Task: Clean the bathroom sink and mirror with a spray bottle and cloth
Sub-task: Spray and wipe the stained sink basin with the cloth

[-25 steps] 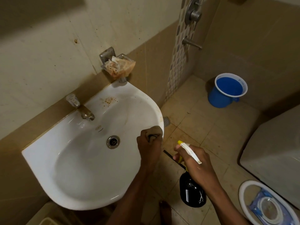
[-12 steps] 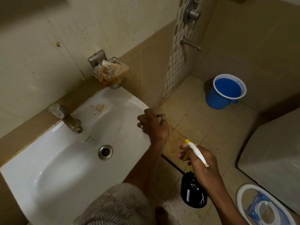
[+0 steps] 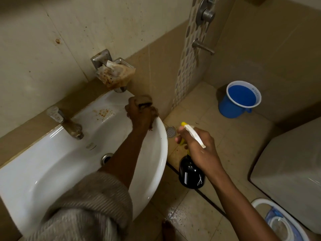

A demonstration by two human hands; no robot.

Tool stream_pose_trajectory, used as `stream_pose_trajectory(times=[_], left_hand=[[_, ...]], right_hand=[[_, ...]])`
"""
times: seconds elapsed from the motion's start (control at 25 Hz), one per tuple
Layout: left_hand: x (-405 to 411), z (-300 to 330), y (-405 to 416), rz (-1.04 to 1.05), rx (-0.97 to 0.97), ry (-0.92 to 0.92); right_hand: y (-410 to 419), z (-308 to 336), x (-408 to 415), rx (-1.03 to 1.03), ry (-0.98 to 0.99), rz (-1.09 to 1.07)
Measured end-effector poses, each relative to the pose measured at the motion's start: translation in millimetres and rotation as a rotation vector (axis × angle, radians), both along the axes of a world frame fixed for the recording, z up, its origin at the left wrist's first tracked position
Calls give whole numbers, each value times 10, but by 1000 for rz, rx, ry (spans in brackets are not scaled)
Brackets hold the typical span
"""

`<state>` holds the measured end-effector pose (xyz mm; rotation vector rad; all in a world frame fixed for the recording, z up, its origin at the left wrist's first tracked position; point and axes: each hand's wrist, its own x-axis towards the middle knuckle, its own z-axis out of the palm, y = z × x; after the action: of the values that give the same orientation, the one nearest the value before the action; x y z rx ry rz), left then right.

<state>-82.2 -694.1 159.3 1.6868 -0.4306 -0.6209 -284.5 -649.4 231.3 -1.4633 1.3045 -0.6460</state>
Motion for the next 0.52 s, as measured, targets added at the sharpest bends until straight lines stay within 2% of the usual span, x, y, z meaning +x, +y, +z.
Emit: stream_pose_trajectory(times=[0.08,0.24,0.32,0.4,0.52], left_hand=[[-18,12,294,144,-159,64],[-441,-209,840,121,-308,253],[-677,-363,868,93,-164,338],[-748,-448,775,114,59,341],[-690,-480,516,123,134,304]], right_hand=[[-72,32,72,-14,-22,4],[-19,-17,79,3,-26,25],[24,-61,37,21,-28,20],[53,-100,-5,52,-46,-14],[63,-122,-38,88,-58,-58]])
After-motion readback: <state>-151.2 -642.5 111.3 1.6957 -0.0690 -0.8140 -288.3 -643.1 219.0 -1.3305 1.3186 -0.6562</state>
